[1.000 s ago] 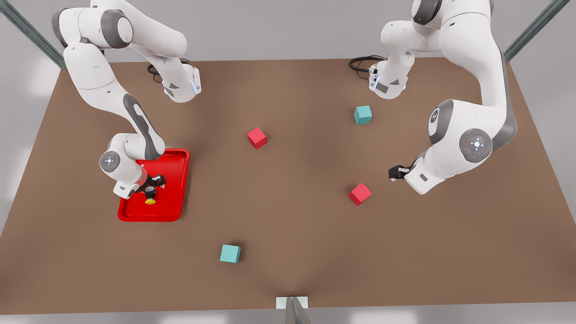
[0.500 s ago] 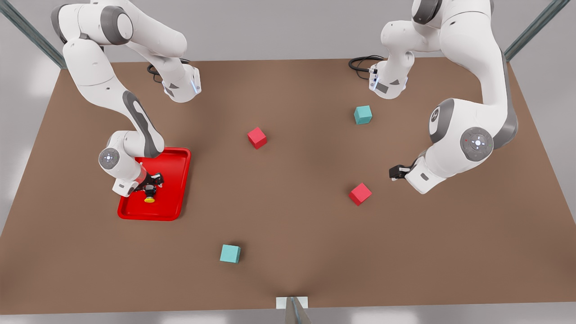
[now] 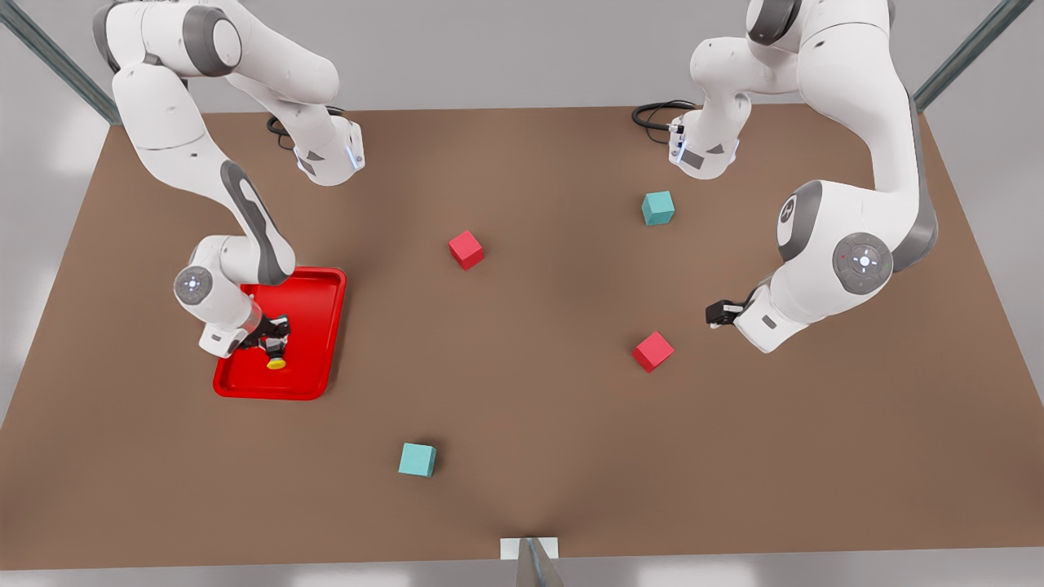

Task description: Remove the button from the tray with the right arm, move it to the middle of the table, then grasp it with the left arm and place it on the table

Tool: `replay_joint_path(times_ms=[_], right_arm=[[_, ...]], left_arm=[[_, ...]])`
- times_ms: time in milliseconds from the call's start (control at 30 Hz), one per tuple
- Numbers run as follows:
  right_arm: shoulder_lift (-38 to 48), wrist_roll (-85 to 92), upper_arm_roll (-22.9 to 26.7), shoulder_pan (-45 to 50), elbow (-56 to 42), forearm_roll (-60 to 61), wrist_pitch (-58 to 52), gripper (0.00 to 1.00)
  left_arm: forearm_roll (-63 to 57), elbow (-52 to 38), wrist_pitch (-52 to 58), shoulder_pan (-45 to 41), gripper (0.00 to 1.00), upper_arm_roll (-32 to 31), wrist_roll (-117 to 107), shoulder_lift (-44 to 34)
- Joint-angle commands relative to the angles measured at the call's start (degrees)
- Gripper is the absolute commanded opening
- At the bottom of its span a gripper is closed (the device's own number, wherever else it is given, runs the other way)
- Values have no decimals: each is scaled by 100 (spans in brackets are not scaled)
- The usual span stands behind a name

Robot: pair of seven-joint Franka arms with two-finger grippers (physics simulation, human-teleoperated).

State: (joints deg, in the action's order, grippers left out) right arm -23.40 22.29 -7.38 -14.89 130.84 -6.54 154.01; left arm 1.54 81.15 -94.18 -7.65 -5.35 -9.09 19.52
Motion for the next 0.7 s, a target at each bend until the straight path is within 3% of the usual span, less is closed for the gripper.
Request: replay_joint_path(times_ms=[0, 67, 133, 333, 433, 567, 667], right_arm=[[-68, 117, 0, -14, 3, 3, -3, 59], [-104, 100, 0, -23, 38, 4, -3, 58], [-86, 109, 0, -23, 29, 12, -12, 47], [327, 135, -35, 48, -242, 12, -476, 46], [239, -268, -396, 319, -1578, 21, -1909, 47], [-50, -1964, -396, 1830, -2949, 30, -3086, 47], [-867, -3319, -405, 3263, -4566, 109, -4133, 47]], left_arm=[[-5, -3, 5, 0, 100, -1, -22, -10], [-5, -3, 5, 0, 100, -1, -22, -10], [-5, -3, 13, 0, 100, -1, -31, -19], [-5, -3, 5, 0, 100, -1, -31, -19], [-5, -3, 5, 0, 100, 16, 22, -28], [-22, -3, 13, 9, 100, 95, 48, -36], [-58, 6, 84, 26, 100, 95, -22, -45]])
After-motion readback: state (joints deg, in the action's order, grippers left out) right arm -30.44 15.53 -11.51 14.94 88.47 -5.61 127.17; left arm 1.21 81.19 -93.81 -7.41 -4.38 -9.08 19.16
